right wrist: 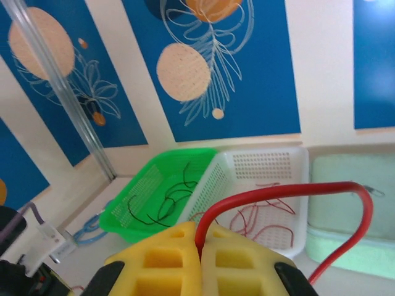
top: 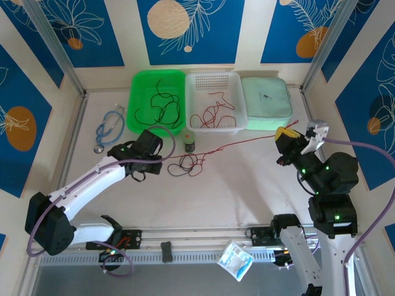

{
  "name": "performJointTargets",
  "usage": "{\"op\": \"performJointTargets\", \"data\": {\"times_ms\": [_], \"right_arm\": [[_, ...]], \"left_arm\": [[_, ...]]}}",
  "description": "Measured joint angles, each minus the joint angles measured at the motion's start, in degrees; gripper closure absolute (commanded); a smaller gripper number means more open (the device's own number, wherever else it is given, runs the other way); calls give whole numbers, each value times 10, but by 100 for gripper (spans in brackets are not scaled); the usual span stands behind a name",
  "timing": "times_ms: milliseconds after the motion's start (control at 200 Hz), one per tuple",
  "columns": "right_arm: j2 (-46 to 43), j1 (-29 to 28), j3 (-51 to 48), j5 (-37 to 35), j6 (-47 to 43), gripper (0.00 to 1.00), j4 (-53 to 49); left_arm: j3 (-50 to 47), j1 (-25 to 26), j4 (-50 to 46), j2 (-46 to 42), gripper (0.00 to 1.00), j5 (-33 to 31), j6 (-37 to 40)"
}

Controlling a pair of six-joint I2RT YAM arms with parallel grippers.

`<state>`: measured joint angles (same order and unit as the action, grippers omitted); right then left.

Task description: Untangle the cables

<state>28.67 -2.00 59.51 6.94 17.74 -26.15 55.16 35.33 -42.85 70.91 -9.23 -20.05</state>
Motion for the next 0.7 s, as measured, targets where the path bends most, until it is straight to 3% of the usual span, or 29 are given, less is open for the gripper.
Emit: {"op": "performJointTargets", "data": {"times_ms": [60,180,405,700], "right_arm": [[11,2,11,15,3,100,19],[35,2,19,50,25,100,50],[77,-10,23,70,65,100,62],[104,-15,109,20,74,100,41]], "left_arm": [[-4,-1,3,-5,34,7,-2],[-4,-2,18,-18,25,25,4],[7,7,44,-60,21,59,33],[0,59,115,-74,22,107,56]]}}
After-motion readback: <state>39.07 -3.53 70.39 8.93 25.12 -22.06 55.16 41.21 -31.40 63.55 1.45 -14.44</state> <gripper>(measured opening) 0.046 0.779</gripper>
